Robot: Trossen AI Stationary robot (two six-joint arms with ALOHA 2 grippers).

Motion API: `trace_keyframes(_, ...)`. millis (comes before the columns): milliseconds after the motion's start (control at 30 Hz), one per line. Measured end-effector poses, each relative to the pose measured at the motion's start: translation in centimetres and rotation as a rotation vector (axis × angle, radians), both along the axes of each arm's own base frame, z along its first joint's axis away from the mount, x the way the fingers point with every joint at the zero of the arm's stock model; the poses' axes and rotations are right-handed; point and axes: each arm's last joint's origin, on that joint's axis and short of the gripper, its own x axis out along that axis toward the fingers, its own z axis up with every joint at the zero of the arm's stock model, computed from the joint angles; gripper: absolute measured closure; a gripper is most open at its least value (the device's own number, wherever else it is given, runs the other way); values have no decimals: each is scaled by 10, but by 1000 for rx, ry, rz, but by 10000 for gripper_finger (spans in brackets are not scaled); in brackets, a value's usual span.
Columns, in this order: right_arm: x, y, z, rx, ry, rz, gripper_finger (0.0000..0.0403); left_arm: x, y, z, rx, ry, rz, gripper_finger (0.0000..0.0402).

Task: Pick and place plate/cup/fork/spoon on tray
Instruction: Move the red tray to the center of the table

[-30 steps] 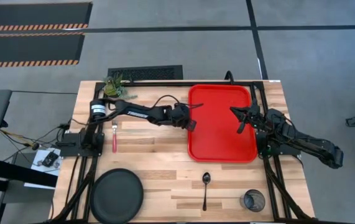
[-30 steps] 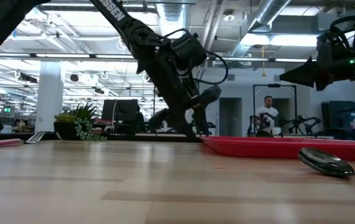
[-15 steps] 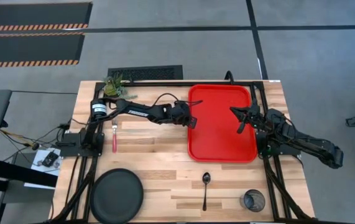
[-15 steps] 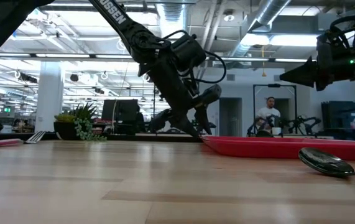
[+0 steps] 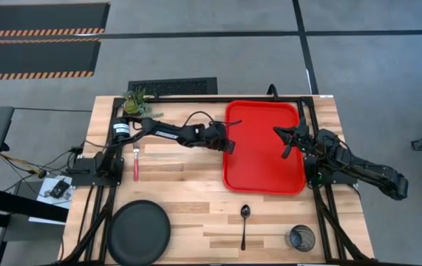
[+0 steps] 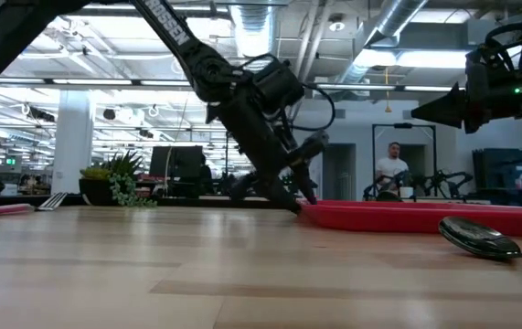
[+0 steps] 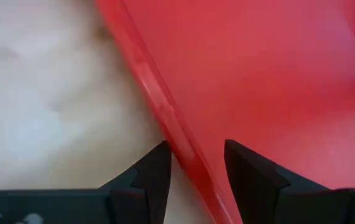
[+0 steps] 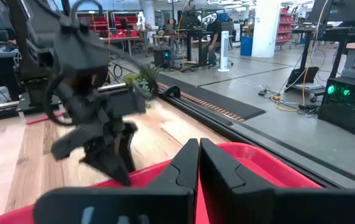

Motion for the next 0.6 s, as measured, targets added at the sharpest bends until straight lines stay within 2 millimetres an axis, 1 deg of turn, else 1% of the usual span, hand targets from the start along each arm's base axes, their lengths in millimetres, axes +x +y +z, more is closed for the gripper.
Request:
trace_keyframes(100, 0, 0, 0, 0, 0, 0, 363, 4, 3, -9, -25, -39, 5, 265)
trace_keyframes(200, 0, 0, 0, 0, 1, 1, 363, 7, 5, -12, -14, -68, 12, 268)
trace_keyframes(267, 0, 0, 0, 0, 0, 0, 363, 7, 6, -12, -9, -72, -2, 277)
trace_keyframes(367, 0, 0, 0, 0, 0, 0, 363, 7, 9, -11, -1, -70, -13, 303)
trace_keyframes(533, 0, 0, 0, 0, 0, 0, 363, 6, 12, -11, -10, -76, -6, 362)
trace_keyframes(600, 0, 0, 0, 0, 0, 0, 363, 6, 16, -11, -20, -89, 4, 376)
